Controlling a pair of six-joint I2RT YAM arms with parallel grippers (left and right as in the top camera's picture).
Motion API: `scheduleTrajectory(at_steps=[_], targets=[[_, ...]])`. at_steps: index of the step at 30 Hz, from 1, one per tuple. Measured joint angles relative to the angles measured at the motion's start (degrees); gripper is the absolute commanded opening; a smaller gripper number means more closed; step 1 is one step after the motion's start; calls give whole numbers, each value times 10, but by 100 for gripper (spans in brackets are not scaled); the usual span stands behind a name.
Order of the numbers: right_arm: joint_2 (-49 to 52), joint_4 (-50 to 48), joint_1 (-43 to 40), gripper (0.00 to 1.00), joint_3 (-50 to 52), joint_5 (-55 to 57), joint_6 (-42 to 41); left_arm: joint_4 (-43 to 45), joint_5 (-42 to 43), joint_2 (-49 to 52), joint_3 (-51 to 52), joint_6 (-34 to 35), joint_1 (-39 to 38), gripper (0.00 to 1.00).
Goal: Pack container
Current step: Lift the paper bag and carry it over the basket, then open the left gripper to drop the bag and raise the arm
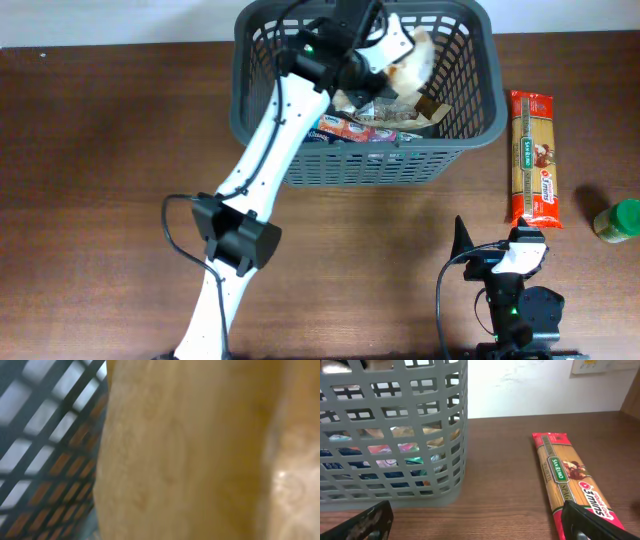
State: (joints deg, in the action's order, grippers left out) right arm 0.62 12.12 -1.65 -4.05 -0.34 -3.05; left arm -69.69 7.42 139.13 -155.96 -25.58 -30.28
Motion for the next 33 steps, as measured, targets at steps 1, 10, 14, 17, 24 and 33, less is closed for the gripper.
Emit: scheduleTrajectory(at_steps=[1,10,14,17,24,33], targets=[[0,0,0,99,0,0,0,-5,-3,1,0,-2,7,2],[0,0,0,99,0,0,0,-56,-15,8,0,-4,88,2],[0,0,0,99,0,0,0,-68,-17,18,0,-5,103,75],[0,0,0,99,0,0,0,-68,-16,19,0,-6,101,99],[0,0,0,99,0,0,0,-60,33,19,-1,-5,97,99],[0,0,0,99,0,0,0,-32,32,6,-106,84,102,99]])
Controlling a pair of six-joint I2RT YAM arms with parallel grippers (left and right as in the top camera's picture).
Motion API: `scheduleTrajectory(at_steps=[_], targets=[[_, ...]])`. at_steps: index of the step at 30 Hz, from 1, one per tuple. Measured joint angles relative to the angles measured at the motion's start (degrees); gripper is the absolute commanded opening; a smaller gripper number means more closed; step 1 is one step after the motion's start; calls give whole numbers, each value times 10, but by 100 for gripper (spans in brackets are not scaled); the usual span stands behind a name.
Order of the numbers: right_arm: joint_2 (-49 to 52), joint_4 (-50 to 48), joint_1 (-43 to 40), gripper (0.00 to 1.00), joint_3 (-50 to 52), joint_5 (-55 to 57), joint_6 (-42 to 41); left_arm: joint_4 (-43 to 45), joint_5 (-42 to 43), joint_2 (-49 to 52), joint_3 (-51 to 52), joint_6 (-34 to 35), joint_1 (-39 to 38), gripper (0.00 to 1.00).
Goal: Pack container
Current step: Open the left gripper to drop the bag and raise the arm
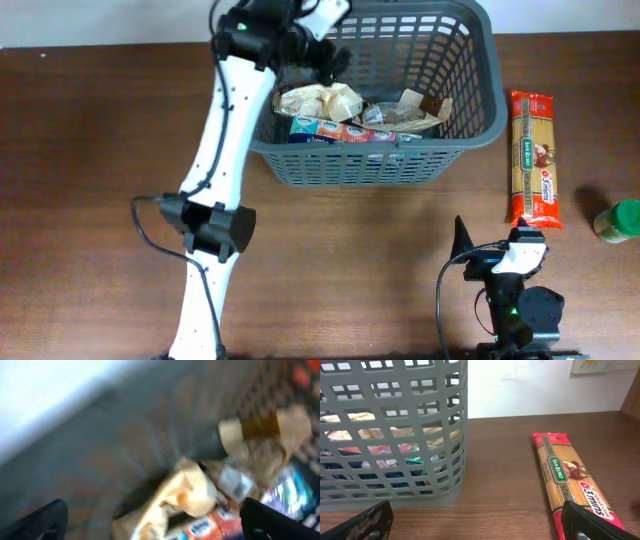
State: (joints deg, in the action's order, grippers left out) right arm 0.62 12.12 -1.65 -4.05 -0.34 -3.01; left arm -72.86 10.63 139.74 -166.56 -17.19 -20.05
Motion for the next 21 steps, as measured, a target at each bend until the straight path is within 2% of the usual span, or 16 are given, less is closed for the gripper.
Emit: scheduleTrajectory(at_steps=[6,13,21], targets=[[0,0,0,99,0,0,0,-24,-105,-77,-63,98,42,99],[0,0,0,99,0,0,0,-127,-240,-128,-76,214,129,99],[0,0,0,99,0,0,0,-173,-268,-123,-71,252,217,99]])
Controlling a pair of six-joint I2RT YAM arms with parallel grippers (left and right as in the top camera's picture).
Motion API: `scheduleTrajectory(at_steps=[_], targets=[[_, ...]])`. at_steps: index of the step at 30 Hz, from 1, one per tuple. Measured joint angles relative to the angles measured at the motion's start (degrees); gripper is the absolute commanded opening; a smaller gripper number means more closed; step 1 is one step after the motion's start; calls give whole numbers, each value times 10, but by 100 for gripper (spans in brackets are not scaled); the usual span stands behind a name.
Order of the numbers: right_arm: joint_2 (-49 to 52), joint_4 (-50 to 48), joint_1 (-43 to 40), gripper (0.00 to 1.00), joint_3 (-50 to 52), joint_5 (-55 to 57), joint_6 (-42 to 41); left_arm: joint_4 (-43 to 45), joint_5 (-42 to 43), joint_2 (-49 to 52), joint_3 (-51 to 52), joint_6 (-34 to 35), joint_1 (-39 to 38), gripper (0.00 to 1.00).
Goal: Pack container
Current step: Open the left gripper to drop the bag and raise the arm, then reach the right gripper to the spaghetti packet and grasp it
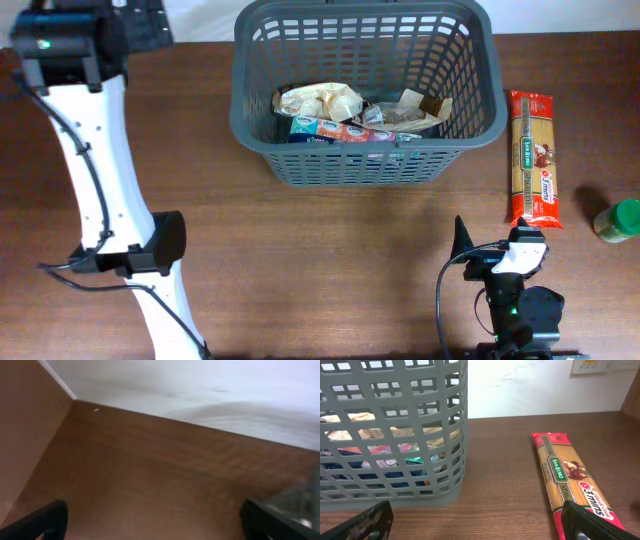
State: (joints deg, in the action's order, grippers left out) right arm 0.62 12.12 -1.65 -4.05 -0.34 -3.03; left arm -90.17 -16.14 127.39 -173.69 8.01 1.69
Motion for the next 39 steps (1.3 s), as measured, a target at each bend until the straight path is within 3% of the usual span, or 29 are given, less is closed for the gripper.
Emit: scheduleTrajectory(at_steps=[25,32,39], targets=[[0,0,0,99,0,9,0,-24,-4,0,0,9,17,99],[0,-67,0,99,-3,24,-26,-24,-4,0,0,9,17,99],[35,-17,0,99,-129,113,-33,-24,-4,0,0,9,17,99]])
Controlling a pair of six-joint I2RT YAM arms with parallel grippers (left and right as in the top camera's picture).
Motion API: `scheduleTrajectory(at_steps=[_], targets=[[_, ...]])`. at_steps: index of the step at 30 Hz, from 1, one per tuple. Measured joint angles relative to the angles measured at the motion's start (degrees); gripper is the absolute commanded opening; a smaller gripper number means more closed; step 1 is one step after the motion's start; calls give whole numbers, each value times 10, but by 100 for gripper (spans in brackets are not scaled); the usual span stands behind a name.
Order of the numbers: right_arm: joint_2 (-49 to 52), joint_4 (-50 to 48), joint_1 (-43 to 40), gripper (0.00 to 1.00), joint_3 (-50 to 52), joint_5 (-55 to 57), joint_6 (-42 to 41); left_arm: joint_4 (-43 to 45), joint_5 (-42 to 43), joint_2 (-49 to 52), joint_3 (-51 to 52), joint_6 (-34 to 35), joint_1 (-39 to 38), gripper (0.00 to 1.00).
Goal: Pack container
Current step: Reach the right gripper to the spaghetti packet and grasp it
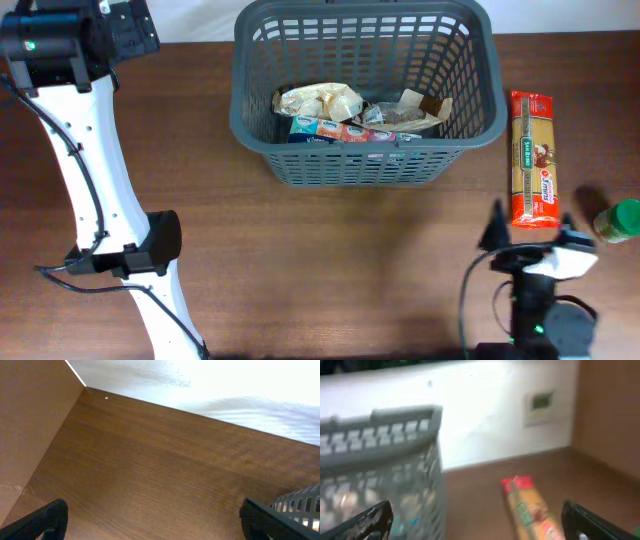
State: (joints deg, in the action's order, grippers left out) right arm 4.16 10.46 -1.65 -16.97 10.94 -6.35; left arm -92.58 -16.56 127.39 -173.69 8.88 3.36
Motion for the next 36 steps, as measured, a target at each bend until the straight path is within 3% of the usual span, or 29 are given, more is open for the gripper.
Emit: scheduleTrajectory(at_steps=[4,12,21,25,31,36], targets=[[78,59,0,99,-146,54,29,0,0,0,0,0,0,99],[385,346,0,99,-542,103,144,0,0,0,0,0,0,99],[663,577,-56,99,-866,79,188,0,0,0,0,0,0,99],[742,611,-147,99,-938,-9,190,0,0,0,0,0,0,99],[830,615,-287,99,-949,-148,190,0,0,0,0,0,0,99],[882,616,-328,99,-949,-189,190,0,0,0,0,0,0,99]])
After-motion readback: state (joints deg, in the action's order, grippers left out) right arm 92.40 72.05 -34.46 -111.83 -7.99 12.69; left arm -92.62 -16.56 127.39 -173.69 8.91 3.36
